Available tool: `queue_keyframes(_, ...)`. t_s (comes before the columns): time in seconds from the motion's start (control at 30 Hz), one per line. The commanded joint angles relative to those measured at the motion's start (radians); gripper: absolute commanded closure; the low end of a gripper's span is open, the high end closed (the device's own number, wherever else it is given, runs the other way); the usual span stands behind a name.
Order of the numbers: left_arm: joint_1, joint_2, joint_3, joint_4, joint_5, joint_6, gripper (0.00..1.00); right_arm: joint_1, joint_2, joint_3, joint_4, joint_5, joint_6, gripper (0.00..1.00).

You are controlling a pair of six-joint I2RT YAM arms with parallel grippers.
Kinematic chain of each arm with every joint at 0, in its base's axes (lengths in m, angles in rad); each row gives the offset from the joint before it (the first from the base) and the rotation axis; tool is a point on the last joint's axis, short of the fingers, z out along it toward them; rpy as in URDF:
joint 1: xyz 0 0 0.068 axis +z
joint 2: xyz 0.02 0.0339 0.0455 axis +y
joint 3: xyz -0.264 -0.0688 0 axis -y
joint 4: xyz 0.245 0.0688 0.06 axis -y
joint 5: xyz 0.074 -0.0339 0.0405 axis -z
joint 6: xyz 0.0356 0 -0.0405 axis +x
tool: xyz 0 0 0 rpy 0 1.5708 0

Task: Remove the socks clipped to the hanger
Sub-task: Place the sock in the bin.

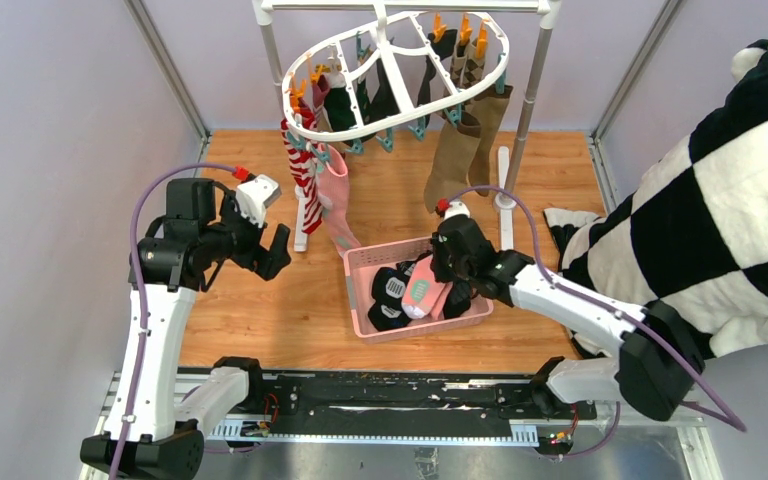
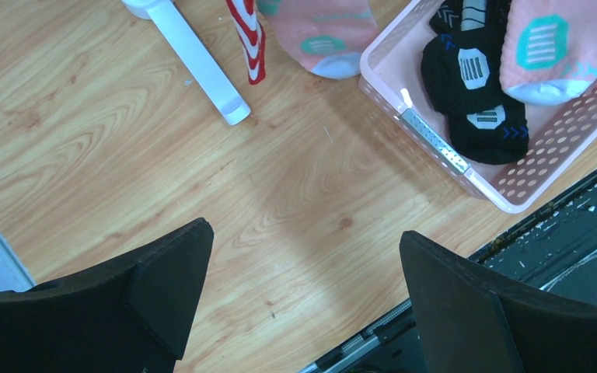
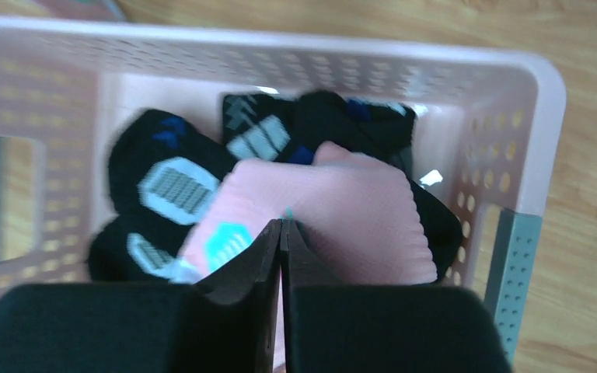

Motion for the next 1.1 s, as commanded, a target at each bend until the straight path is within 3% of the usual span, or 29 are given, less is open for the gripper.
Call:
queue_keyframes(0.0, -0.004, -0.016, 0.001, 0.015, -0.006, -0.003, 0.00, -0.019, 0.065, -0.063, 0.015, 0.113, 0.046, 0.97)
queue_keyframes(0.13, -0.004, -0.009, -0.010, 0.015, 0.005, 0.000, 0.00, -0.019, 0.122, -0.120, 0.037, 0.186, 0.106, 0.98)
queue_keyframes(0.33, -0.004, 0.018, -0.018, 0.015, 0.013, 0.005, 0.00, -0.008, 0.213, -0.105, 0.086, 0.120, 0.128, 0.98)
queue_keyframes(0.43, -0.004, 0.018, -0.024, 0.015, 0.010, 0.013, 0.00, 0.018, 0.172, -0.109, 0.082, 0.152, 0.132, 0.96)
queue_keyframes(0.57, -0.004, 0.020, -0.036, 0.016, 0.022, 0.022, 0.00, 0.115, -0.022, -0.119, 0.084, 0.329, 0.116, 0.64)
queue_keyframes(0.7, -0.004, 0.036, -0.024, 0.014, 0.064, 0.011, 0.00, 0.256, -0.132, -0.086, 0.169, 0.494, -0.017, 0.38)
queue_keyframes(0.9, -0.004, 0.033, 0.015, 0.012, 0.103, -0.009, 0.00, 0.291, -0.005, 0.019, 0.432, 0.213, -0.258, 0.08)
queue_keyframes(1.07, -0.004, 0.016, 0.028, 0.008, 0.109, -0.031, 0.00, 0.275, 0.188, 0.128, 0.593, 0.084, -0.377, 0.00)
